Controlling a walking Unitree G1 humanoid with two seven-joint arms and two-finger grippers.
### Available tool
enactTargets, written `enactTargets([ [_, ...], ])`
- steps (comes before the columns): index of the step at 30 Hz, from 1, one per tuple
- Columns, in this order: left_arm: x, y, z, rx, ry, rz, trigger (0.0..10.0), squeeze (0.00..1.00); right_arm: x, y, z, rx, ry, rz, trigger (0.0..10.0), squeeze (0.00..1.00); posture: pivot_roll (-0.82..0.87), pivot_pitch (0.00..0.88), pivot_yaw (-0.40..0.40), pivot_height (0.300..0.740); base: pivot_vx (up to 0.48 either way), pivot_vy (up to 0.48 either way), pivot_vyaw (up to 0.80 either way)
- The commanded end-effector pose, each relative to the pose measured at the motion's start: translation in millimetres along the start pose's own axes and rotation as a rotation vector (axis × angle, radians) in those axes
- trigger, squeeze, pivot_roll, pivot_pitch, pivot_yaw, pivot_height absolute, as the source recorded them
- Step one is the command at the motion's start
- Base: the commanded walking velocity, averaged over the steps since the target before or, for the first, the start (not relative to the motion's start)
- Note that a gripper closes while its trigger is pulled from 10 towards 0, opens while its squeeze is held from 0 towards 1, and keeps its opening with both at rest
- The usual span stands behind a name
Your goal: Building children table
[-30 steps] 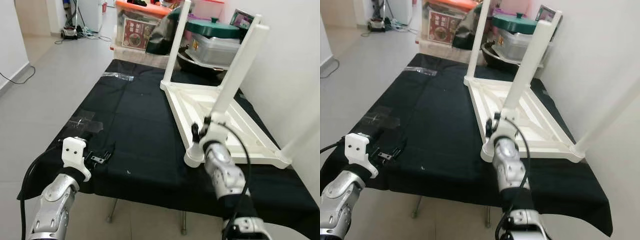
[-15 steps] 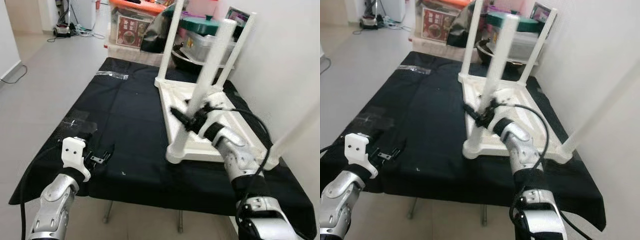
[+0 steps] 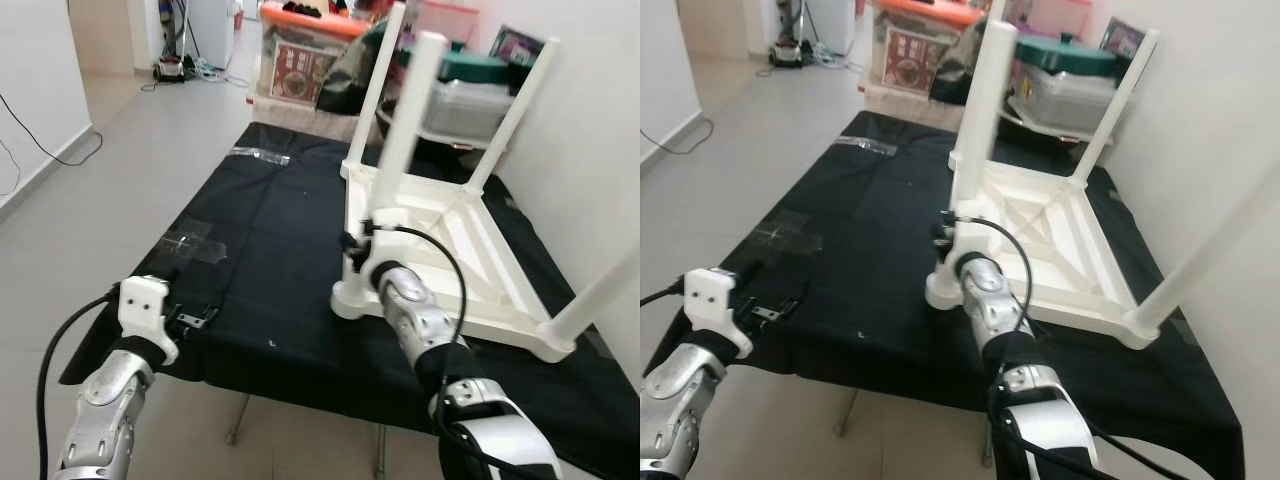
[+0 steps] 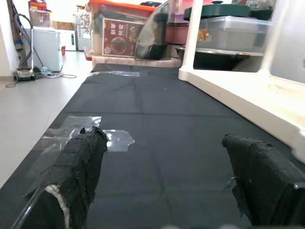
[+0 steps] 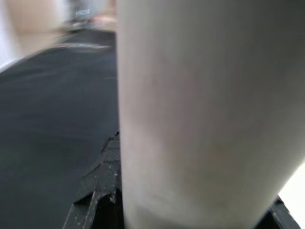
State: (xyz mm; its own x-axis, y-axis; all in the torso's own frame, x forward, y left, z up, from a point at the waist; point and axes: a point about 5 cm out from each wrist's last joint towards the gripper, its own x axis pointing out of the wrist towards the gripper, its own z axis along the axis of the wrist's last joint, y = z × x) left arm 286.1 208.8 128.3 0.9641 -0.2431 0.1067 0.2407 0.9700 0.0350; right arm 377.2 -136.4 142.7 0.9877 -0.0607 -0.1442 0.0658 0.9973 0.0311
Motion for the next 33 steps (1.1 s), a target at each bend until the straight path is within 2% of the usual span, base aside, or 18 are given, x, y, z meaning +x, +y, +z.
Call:
enactTargets([
  [1, 1.6, -6.1, -0.7, -0.001, 0.002, -0.026, 10.0, 0.00, -8.9, -13.5, -26.6, -0.131, 0.123, -0.104, 0.0, 0.00, 0.15, 0.000, -0.190, 0.740, 0.000, 0.000, 0.00],
  [4, 1.6, -6.0, -0.7, -0.001, 0.002, -0.026, 10.0, 0.00, -11.2, -11.9, -26.0, -0.145, 0.106, -0.106, 0.0, 0.00, 0.15, 0.000, -0.190, 0.740, 0.000, 0.000, 0.00],
  [5, 1.9, -5.9, -0.7, -0.002, 0.001, -0.027, 10.0, 0.00, -15.1, -0.3, -21.5, -0.143, 0.073, -0.047, 0.0, 0.00, 0.14, 0.000, -0.187, 0.740, 0.000, 0.000, 0.00],
  [8, 2.3, -5.9, -0.7, -0.002, 0.001, -0.027, 10.0, 0.00, -16.5, 8.1, -18.6, -0.137, 0.053, -0.008, 0.0, 0.00, 0.14, 0.000, -0.188, 0.740, 0.000, 0.000, 0.00],
  [9, 2.7, -5.9, -0.8, -0.002, 0.001, -0.026, 10.0, 0.00, -17.0, 16.6, -16.7, -0.117, 0.046, 0.043, 2.8, 0.00, 0.14, 0.000, -0.189, 0.740, 0.000, 0.000, 0.00],
  [10, 2.7, -5.9, -0.8, -0.002, 0.001, -0.026, 10.0, 0.00, -17.0, 16.6, -16.7, -0.117, 0.046, 0.043, 2.8, 0.00, 0.14, 0.000, -0.189, 0.740, 0.000, 0.000, 0.00],
  [11, 2.9, -6.0, -0.8, -0.002, 0.001, -0.025, 10.0, 0.00, -18.0, 24.4, -11.4, -0.088, 0.011, 0.113, 10.0, 0.00, 0.15, 0.000, -0.191, 0.740, 0.000, 0.000, 0.00],
  [12, 2.9, -6.0, -0.8, -0.001, 0.002, -0.024, 10.0, 0.00, -17.8, 25.6, -7.2, -0.085, -0.018, 0.109, 10.0, 0.47, 0.15, 0.000, -0.192, 0.740, 0.000, 0.000, 0.00],
  [14, 2.9, -6.0, -0.8, -0.001, 0.002, -0.024, 10.0, 0.00, -17.8, 25.6, -7.2, -0.085, -0.018, 0.109, 10.0, 0.47, 0.15, 0.000, -0.192, 0.740, 0.000, 0.000, 0.00],
  [15, 2.8, -6.1, -0.8, 0.000, 0.002, -0.023, 10.0, 0.00, -18.3, 27.0, -1.9, -0.073, -0.054, 0.122, 10.0, 1.00, 0.15, 0.000, -0.192, 0.740, 0.000, 0.000, 0.00],
  [16, 2.7, -6.2, -0.9, -0.001, 0.001, -0.023, 10.0, 0.00, -19.4, 26.4, 5.7, -0.051, -0.097, 0.130, 10.0, 1.00, 0.14, 0.000, -0.191, 0.740, 0.000, 0.000, 0.00],
  [19, 2.4, -6.5, -0.9, -0.001, 0.001, -0.023, 10.0, 0.00, -20.7, 25.7, 12.0, -0.031, -0.128, 0.142, 10.0, 1.00, 0.14, 0.000, -0.190, 0.740, 0.000, 0.000, 0.00],
  [21, 0.8, -6.8, -0.7, 0.008, 0.002, -0.019, 10.0, 0.00, -33.0, 17.4, 30.5, -0.014, -0.209, 0.164, 10.0, 1.00, 0.13, 0.000, -0.185, 0.740, 0.000, 0.000, 0.00],
  [23, 0.3, -6.8, -0.4, 0.013, 0.003, -0.018, 10.0, 0.00, -37.7, 14.7, 33.6, -0.016, -0.219, 0.164, 10.0, 1.00, 0.12, 0.000, -0.184, 0.740, 0.000, 0.000, 0.00],
  [24, 0.3, -6.8, -0.4, 0.013, 0.003, -0.018, 10.0, 0.00, -37.7, 14.7, 33.6, -0.016, -0.219, 0.164, 10.0, 1.00, 0.12, 0.000, -0.184, 0.740, 0.000, 0.000, 0.00],
  [25, -2.1, -7.4, 1.6, 0.044, 0.006, -0.004, 10.0, 0.00, -48.0, 7.0, 35.5, -0.021, -0.228, 0.166, 10.0, 1.00, 0.10, 0.000, -0.174, 0.740, 0.000, 0.000, 0.00],
  [29, -5.3, -8.4, 5.3, 0.089, 0.002, 0.026, 10.0, 0.00, -59.8, -2.6, 33.5, -0.039, -0.226, 0.166, 10.0, 1.00, 0.09, 0.000, -0.169, 0.740, 0.000, 0.000, 0.00],
  [33, -11.3, -9.0, 18.9, 0.103, -0.031, 0.088, 10.0, 0.00, -76.2, -20.8, 18.5, -0.075, -0.160, 0.142, 10.0, 1.00, 0.08, 0.000, -0.163, 0.740, 0.000, 0.000, 0.00],
])
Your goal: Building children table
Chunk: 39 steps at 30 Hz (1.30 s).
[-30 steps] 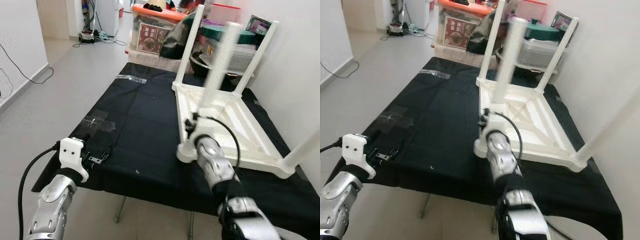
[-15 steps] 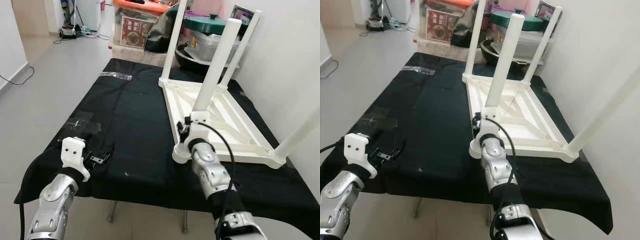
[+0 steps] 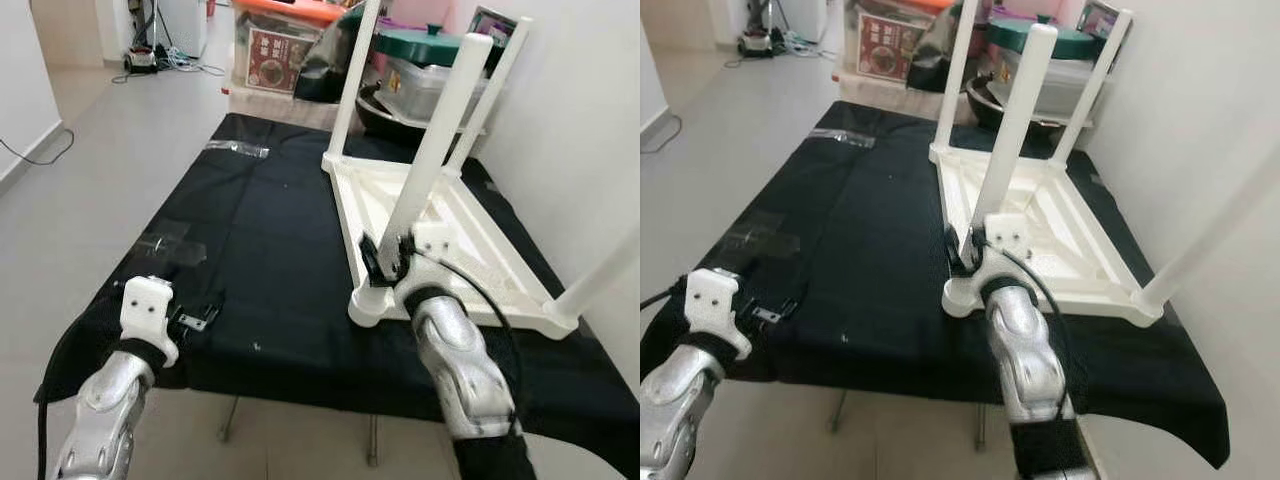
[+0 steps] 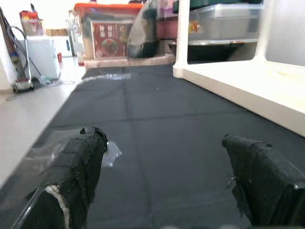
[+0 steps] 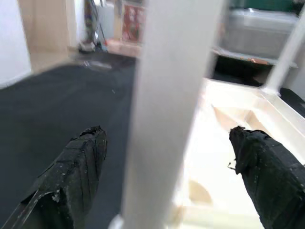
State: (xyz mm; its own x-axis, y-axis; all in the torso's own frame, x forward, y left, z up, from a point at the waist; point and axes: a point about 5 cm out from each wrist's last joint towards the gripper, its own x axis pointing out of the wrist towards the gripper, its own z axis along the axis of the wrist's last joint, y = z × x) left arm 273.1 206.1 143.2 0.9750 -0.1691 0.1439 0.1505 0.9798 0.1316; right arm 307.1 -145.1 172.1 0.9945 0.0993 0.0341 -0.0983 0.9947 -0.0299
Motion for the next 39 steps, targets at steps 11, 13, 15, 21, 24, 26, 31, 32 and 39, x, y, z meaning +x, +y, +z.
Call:
enactTargets([
  [11, -16.1, -2.7, 14.3, -0.171, 0.127, 0.237, 10.0, 0.00, -30.7, -16.9, -46.7, -0.148, 0.441, 0.033, 10.0, 0.00, 0.07, 0.000, -0.153, 0.740, 0.000, 0.000, 0.00],
  [13, -17.4, -1.9, 12.8, -0.181, 0.164, 0.285, 10.0, 0.00, -29.4, -13.1, -45.6, -0.139, 0.443, 0.064, 10.0, 0.00, 0.07, 0.000, -0.153, 0.740, 0.000, 0.000, 0.00],
  [15, -18.6, -1.6, 12.4, -0.173, 0.188, 0.315, 10.0, 0.00, -27.1, -11.1, -45.4, -0.147, 0.441, 0.078, 10.0, 0.00, 0.08, 0.000, -0.155, 0.740, 0.000, 0.000, 0.00],
  [21, -23.1, -6.0, 16.7, -0.129, 0.221, 0.303, 10.0, 0.00, -19.3, -6.6, -39.3, -0.222, 0.331, 0.094, 10.0, 0.00, 0.10, 0.000, -0.162, 0.740, 0.000, 0.000, 0.00],
  [24, -25.8, -6.6, 19.8, -0.110, 0.193, 0.299, 10.0, 0.00, -19.6, -4.0, -36.9, -0.247, 0.302, 0.108, 10.0, 0.00, 0.10, 0.000, -0.163, 0.740, 0.000, 0.000, 0.00],
  [26, -31.7, -12.5, 24.7, -0.057, 0.142, 0.243, 10.0, 0.00, -18.6, -0.8, -29.6, -0.240, 0.244, 0.118, 10.0, 0.00, 0.11, 0.000, -0.166, 0.740, 0.000, 0.000, 0.00],
  [31, -35.2, -18.8, 31.2, -0.029, 0.118, 0.204, 10.0, 0.00, -15.6, 1.3, -23.4, -0.177, 0.230, 0.125, 10.0, 0.00, 0.11, 0.000, -0.166, 0.740, 0.000, 0.000, 0.00],
  [32, -35.2, -18.8, 31.2, -0.029, 0.118, 0.204, 10.0, 0.00, -15.6, 1.3, -23.4, -0.177, 0.230, 0.125, 10.0, 0.00, 0.11, 0.000, -0.166, 0.740, 0.000, 0.000, 0.00],
  [39, -36.1, -12.3, 34.0, 0.044, 0.132, 0.168, 10.0, 0.00, -16.2, 10.2, -10.8, -0.117, 0.096, 0.273, 10.0, 0.00, 0.11, 0.000, -0.165, 0.740, 0.000, 0.000, 0.00],
])
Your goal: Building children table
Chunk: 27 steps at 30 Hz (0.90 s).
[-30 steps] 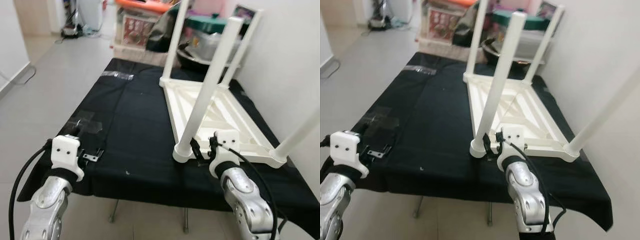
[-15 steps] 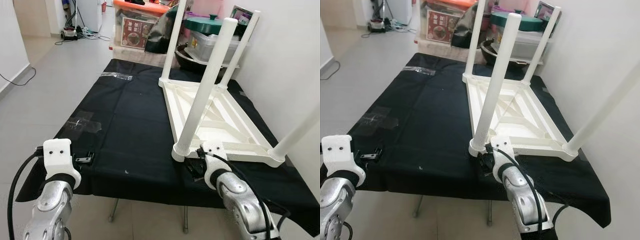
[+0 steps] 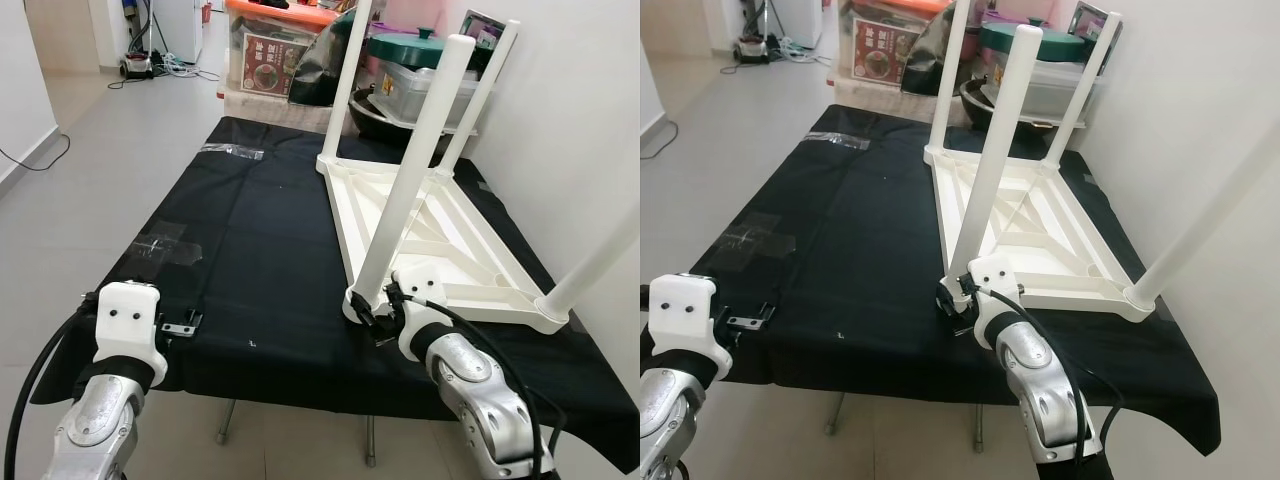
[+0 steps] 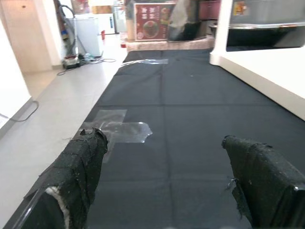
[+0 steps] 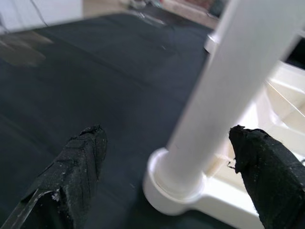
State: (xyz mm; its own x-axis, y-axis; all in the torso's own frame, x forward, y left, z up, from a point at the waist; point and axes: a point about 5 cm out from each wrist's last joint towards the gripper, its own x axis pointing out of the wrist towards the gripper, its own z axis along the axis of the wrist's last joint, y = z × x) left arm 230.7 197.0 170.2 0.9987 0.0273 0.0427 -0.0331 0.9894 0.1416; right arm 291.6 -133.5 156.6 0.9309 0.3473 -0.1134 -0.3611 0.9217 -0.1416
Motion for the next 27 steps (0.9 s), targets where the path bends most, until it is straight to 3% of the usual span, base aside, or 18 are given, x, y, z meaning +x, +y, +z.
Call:
enactTargets([
  [1, -0.4, -1.8, 0.1, 0.011, -0.002, -0.026, 10.0, 0.00, -2.9, -3.1, 3.9, 0.000, -0.039, 0.009, 10.0, 0.00, 0.11, 0.000, -0.164, 0.740, 0.000, 0.000, 0.00],
  [16, -0.5, -13.7, 2.0, 0.026, -0.018, -0.083, 10.0, 0.00, -0.4, -5.5, 7.6, 0.027, -0.094, -0.011, 10.0, 0.00, 0.11, 0.000, -0.159, 0.740, 0.000, -0.448, 0.00],
  [19, 0.3, -14.2, 2.4, 0.027, -0.022, -0.084, 10.0, 0.00, 1.1, -9.6, 8.1, 0.024, -0.097, -0.046, 10.0, 0.00, 0.11, 0.000, -0.159, 0.740, 0.000, -0.480, 0.00],
  [23, 1.4, -14.4, 2.9, 0.025, -0.030, -0.083, 10.0, 0.00, 4.5, -29.7, 11.2, 0.029, -0.108, -0.193, 10.0, 0.00, 0.11, 0.000, -0.160, 0.740, 0.000, -0.480, 0.00],
  [27, 2.4, -14.1, 4.3, 0.003, -0.046, -0.063, 10.0, 0.00, 5.5, -37.1, 14.8, 0.009, -0.120, -0.249, 10.0, 0.00, 0.10, 0.000, -0.158, 0.740, 0.000, 0.000, 0.00],
])
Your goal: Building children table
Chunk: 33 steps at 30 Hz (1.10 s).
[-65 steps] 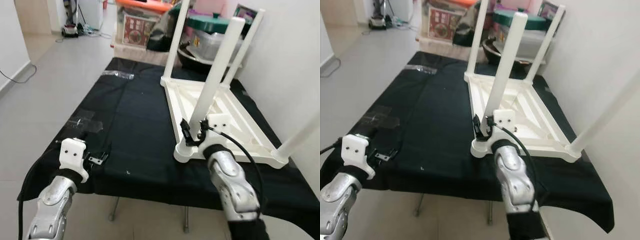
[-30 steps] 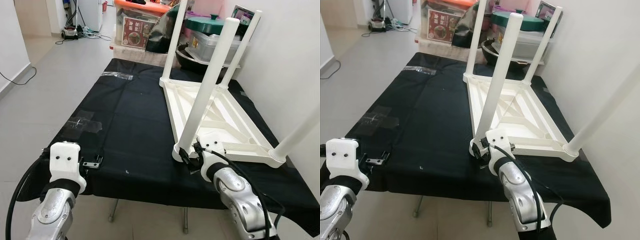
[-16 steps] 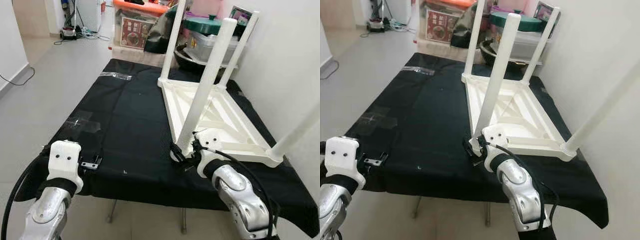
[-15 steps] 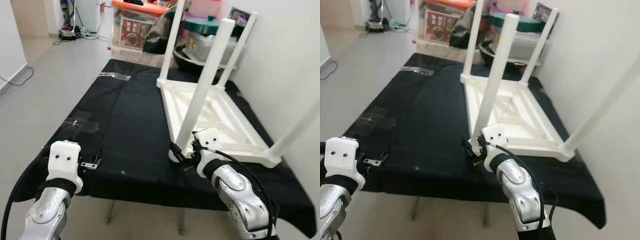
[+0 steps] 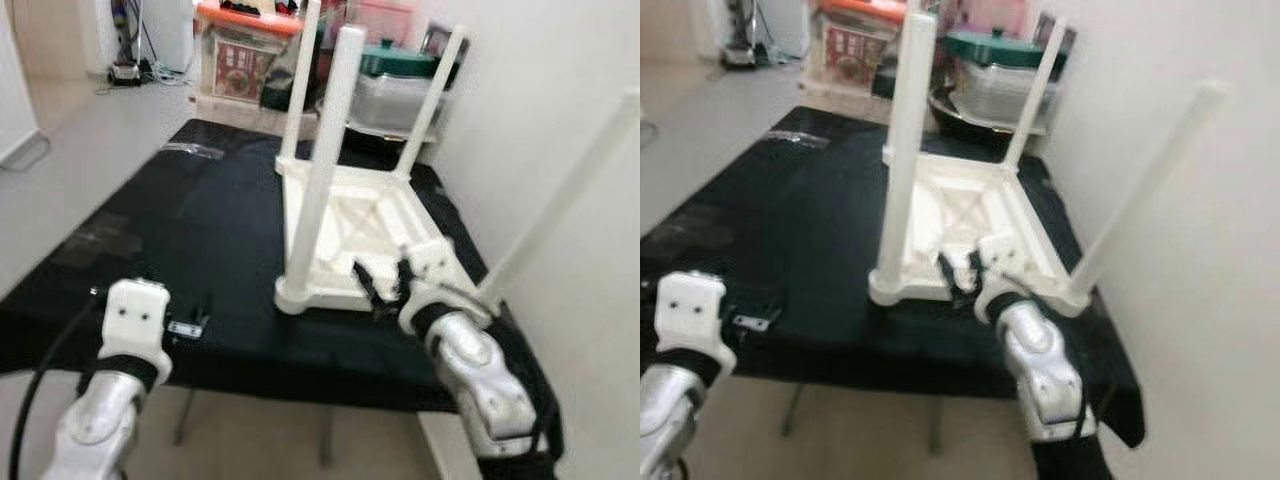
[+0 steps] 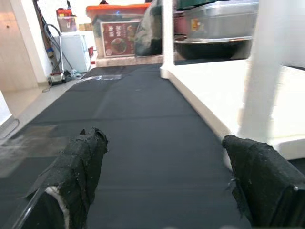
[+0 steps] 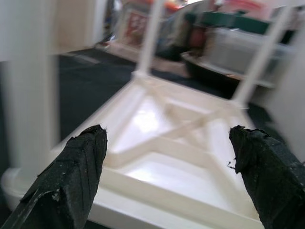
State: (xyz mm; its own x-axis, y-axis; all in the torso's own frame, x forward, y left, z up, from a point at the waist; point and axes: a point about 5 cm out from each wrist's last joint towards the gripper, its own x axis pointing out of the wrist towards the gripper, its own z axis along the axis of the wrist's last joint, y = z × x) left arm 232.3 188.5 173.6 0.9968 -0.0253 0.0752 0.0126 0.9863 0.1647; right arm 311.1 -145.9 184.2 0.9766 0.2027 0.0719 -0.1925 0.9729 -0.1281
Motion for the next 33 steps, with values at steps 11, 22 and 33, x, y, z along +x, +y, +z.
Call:
enactTargets([
  [11, 5.2, -6.7, -0.7, 0.002, -0.012, -0.011, 10.0, 0.00, -1.2, -49.5, -8.4, 0.001, 0.035, -0.343, 10.0, 0.00, 0.10, 0.000, -0.158, 0.740, 0.000, 0.000, 0.00],
  [22, 10.6, -11.8, 0.6, 0.007, -0.028, -0.020, 10.0, 0.00, 36.5, -59.4, -4.5, 0.047, 0.034, -0.330, 10.0, 0.00, 0.12, 0.000, -0.169, 0.740, 0.000, 0.000, 0.00],
  [33, 13.1, -10.9, 1.1, 0.009, -0.039, -0.013, 10.0, 0.00, 60.7, -76.0, -12.4, 0.054, 0.119, -0.315, 10.0, 0.00, 0.13, 0.000, -0.179, 0.740, 0.000, 0.000, 0.00],
])
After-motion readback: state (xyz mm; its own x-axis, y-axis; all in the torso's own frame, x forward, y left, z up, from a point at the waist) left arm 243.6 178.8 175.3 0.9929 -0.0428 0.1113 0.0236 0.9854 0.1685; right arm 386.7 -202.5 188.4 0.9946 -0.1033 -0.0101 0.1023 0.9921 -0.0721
